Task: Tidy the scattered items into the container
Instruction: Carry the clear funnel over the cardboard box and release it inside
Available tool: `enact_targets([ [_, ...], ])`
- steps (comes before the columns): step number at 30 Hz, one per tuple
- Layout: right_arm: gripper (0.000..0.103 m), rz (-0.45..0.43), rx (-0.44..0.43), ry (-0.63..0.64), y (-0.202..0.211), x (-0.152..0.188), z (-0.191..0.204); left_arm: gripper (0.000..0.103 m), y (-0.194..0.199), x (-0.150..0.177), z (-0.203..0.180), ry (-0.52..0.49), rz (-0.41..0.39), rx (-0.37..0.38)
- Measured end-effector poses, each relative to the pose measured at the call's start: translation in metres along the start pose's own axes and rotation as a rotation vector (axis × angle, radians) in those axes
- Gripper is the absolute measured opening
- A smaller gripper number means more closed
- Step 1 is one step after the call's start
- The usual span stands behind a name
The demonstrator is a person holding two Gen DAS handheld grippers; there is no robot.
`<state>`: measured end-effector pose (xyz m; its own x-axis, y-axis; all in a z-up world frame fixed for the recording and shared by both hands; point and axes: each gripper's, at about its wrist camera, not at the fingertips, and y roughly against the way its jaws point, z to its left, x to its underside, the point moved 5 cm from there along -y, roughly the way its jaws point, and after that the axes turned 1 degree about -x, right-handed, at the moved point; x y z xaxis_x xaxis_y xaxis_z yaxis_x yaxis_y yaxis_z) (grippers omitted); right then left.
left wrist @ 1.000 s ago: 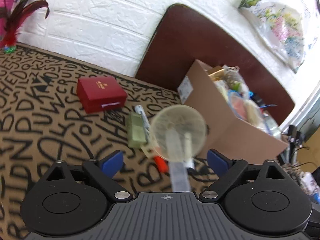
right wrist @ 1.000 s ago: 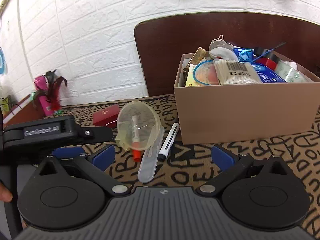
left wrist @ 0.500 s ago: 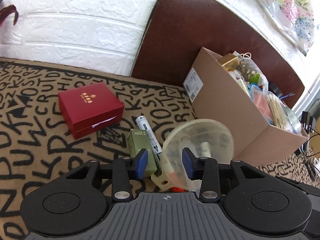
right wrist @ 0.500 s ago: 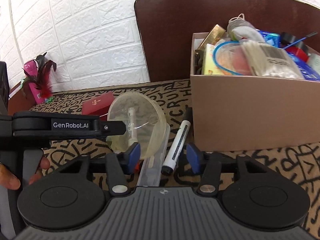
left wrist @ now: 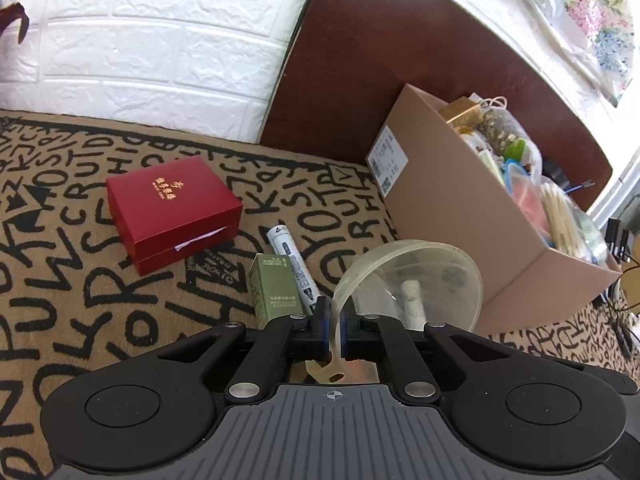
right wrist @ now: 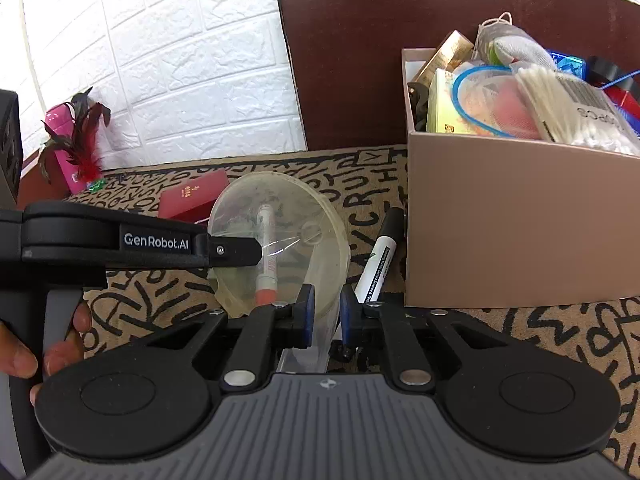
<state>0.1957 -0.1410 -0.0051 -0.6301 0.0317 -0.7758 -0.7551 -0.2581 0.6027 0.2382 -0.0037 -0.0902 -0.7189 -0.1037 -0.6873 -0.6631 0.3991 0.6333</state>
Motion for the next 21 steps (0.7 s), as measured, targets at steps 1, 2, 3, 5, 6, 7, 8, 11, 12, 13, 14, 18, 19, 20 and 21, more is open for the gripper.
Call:
enact_targets([
  [1, 0.014, -0.004, -0.001, 0.0, 0.002, 0.0, 0.0, 0.012, 0.003, 0.0, -0.002, -0.001, -0.005, 0.002],
  [2, 0.014, -0.008, -0.003, -0.001, 0.005, -0.001, 0.0, 0.012, 0.006, -0.001, -0.003, 0.0, -0.007, 0.0],
  [3, 0.014, -0.012, -0.005, 0.0, 0.007, -0.002, 0.001, 0.012, 0.009, -0.002, -0.006, -0.002, -0.01, -0.003],
  [5, 0.014, -0.027, -0.006, 0.012, 0.015, -0.004, 0.004, 0.012, 0.02, -0.005, -0.012, -0.013, -0.027, 0.002],
  [6, 0.014, -0.039, -0.003, 0.022, 0.021, -0.005, 0.005, 0.012, 0.026, -0.007, -0.016, -0.019, -0.039, 0.005],
  [7, 0.014, -0.054, -0.002, 0.031, 0.027, -0.007, 0.007, 0.012, 0.032, -0.01, -0.021, -0.024, -0.052, 0.008],
  [8, 0.014, -0.072, -0.003, 0.037, 0.034, -0.009, 0.007, 0.012, 0.039, -0.013, -0.026, -0.029, -0.066, 0.012],
  [11, 0.014, -0.132, -0.009, 0.043, 0.058, -0.02, 0.006, 0.012, 0.058, -0.025, -0.044, -0.039, -0.111, 0.038],
  [12, 0.014, -0.154, -0.007, 0.047, 0.067, -0.024, 0.005, 0.012, 0.064, -0.029, -0.052, -0.047, -0.124, 0.049],
  [13, 0.014, -0.176, -0.004, 0.049, 0.075, -0.028, 0.003, 0.012, 0.068, -0.033, -0.061, -0.058, -0.134, 0.059],
  [14, 0.014, -0.198, 0.0, 0.049, 0.084, -0.032, 0.0, 0.012, 0.072, -0.037, -0.069, -0.07, -0.143, 0.067],
  [18, 0.014, -0.273, 0.019, 0.037, 0.116, -0.048, -0.018, 0.012, 0.08, -0.05, -0.109, -0.13, -0.165, 0.107],
  [19, 0.014, -0.29, 0.031, 0.034, 0.124, -0.051, -0.025, 0.012, 0.08, -0.052, -0.12, -0.146, -0.169, 0.117],
  [20, 0.014, -0.304, 0.044, 0.031, 0.131, -0.053, -0.031, 0.012, 0.079, -0.055, -0.132, -0.165, -0.172, 0.127],
  [21, 0.014, -0.316, 0.059, 0.026, 0.137, -0.056, -0.039, 0.012, 0.078, -0.057, -0.144, -0.182, -0.175, 0.136],
])
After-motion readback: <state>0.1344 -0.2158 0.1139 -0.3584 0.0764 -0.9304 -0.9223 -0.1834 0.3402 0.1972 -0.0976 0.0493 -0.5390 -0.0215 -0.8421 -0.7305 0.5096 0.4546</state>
